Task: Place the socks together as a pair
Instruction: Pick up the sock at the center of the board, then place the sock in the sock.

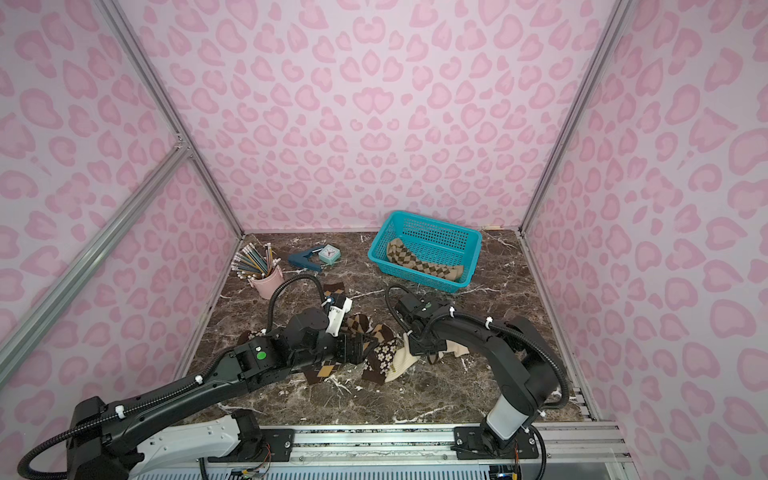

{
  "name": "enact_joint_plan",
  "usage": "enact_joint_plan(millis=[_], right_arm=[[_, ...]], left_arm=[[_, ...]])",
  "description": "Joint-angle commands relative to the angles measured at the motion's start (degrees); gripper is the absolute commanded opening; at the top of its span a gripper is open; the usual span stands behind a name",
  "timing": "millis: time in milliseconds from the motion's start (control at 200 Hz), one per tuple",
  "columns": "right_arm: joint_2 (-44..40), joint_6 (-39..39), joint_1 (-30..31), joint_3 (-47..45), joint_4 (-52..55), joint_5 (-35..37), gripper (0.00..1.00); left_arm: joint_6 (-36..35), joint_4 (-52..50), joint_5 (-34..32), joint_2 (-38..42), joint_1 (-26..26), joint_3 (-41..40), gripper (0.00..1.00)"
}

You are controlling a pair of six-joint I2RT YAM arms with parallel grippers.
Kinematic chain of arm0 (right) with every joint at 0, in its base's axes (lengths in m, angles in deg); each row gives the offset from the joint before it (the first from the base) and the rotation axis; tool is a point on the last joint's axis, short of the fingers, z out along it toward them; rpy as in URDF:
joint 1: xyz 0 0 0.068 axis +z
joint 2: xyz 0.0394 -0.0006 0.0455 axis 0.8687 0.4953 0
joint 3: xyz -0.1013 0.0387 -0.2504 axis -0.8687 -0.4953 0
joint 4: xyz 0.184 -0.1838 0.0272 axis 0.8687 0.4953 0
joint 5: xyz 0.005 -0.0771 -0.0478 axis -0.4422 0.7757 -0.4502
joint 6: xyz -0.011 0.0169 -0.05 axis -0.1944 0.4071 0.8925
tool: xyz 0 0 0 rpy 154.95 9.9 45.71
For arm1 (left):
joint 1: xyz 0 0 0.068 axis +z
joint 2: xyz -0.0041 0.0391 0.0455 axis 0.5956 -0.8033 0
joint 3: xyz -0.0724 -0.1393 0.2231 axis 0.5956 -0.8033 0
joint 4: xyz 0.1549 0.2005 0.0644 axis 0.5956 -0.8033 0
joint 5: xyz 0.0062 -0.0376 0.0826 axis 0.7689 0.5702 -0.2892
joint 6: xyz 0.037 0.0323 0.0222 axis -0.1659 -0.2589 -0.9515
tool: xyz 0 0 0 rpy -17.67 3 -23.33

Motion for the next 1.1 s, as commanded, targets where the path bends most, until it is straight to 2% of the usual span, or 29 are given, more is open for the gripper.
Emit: enact_joint_plan(millis=[0,200,425,535,645,775,820,940,1015,1095], right_arm=[[-5.7,-1.0,-0.2,3.2,2.6,1.9,0.0],[-14.1,3.7,-3.9,6.9,9.4,-2.7,0.0],[-24.9,9.1,-14.0,8.3,10.6,-13.6,0.0],[-25.5,11.7,-17.5,13.3,15.6,-14.2,0.0],[-23.8,15.3,-17.8,18.6,21.3,-13.6,0.0],[-21.0,19.4,-15.2,23.8,25.9,-18.4,0.0],[-19.6,21.2,-11.0,25.2,27.6,-19.2,0.0],[-14.0,22.3,1.7,27.3,33.7,-13.9,0.0],[-11.8,23.0,4.7,26.2,32.7,-16.0,0.0],[-8.3,23.6,5.2,26.4,31.2,-17.1,0.0]], left_arm=[[0.0,0.4,-0.9,0.1,0.1,0.2,0.99],[-0.4,2.4,0.6,-1.9,0.1,0.9,1.0],[-1.7,2.8,1.1,-5.2,0.0,4.2,1.0],[-2.2,2.7,1.4,-6.2,-0.1,5.4,1.0],[-2.3,2.7,1.5,-6.7,-0.1,5.8,1.0],[-2.4,2.3,1.6,-6.6,-0.2,6.5,1.0],[-2.5,1.6,1.3,-6.4,-0.2,6.6,1.0],[-1.6,0.3,0.3,-4.0,-0.2,5.8,1.0],[-1.0,-0.8,-0.5,-1.9,-0.2,5.0,1.0],[0.0,-2.0,-1.5,0.6,-0.2,3.9,1.0]])
